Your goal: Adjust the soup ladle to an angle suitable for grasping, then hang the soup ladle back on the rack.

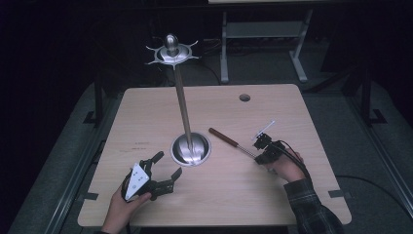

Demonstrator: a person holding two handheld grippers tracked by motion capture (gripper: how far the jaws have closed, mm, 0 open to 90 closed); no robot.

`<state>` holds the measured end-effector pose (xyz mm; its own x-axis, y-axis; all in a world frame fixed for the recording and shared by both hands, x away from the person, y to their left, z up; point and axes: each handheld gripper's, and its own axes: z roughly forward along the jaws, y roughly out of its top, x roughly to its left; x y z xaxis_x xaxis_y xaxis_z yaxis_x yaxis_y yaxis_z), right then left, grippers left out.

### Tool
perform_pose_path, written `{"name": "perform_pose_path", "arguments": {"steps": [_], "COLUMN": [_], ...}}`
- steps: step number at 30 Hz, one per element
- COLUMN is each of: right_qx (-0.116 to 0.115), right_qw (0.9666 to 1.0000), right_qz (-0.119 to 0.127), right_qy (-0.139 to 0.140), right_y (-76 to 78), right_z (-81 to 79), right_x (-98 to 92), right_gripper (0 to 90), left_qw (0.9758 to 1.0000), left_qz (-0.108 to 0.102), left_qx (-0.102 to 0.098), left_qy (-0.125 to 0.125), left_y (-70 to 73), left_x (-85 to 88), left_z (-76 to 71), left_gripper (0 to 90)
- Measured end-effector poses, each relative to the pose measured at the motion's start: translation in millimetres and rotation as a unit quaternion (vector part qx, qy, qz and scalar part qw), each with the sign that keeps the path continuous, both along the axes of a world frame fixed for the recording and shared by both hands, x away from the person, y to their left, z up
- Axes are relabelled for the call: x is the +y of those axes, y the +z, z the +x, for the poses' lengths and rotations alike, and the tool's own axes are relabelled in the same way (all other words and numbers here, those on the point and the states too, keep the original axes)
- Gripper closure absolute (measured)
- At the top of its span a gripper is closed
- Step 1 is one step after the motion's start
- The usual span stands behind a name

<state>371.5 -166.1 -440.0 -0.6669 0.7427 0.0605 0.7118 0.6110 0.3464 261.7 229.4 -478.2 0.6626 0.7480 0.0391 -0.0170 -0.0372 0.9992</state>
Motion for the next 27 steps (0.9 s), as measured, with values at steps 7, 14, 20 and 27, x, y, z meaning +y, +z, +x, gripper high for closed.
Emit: {"name": "perform_pose_path", "arguments": {"steps": [7,14,20,27], "right_qx": [-0.002,-0.006,-0.018,-0.034], "right_qw": [1.0000,0.9989,0.9976,0.9968], "right_qz": [0.003,0.045,0.066,0.069], "right_qy": [-0.008,-0.008,0.004,0.022], "right_y": [0.9,8.2,16.9,28.9], "right_z": [4.0,1.7,2.3,11.2], "right_x": [-3.8,-6.3,-4.4,2.5], "right_gripper": [89.8,88.2,82.1,70.7], "left_qw": [1.0000,1.0000,1.0000,1.0000], "left_qz": [-0.001,-0.002,-0.004,-0.002], "left_qx": [-0.001,0.000,0.001,0.001], "left_qy": [0.000,0.000,0.001,0.000], "left_y": [0.0,-0.3,-0.2,-0.1], "left_x": [-0.4,-1.0,-0.8,-0.7], "left_z": [0.0,-0.7,-0.7,0.0], "left_gripper": [13.3,13.4,13.3,13.3]}}
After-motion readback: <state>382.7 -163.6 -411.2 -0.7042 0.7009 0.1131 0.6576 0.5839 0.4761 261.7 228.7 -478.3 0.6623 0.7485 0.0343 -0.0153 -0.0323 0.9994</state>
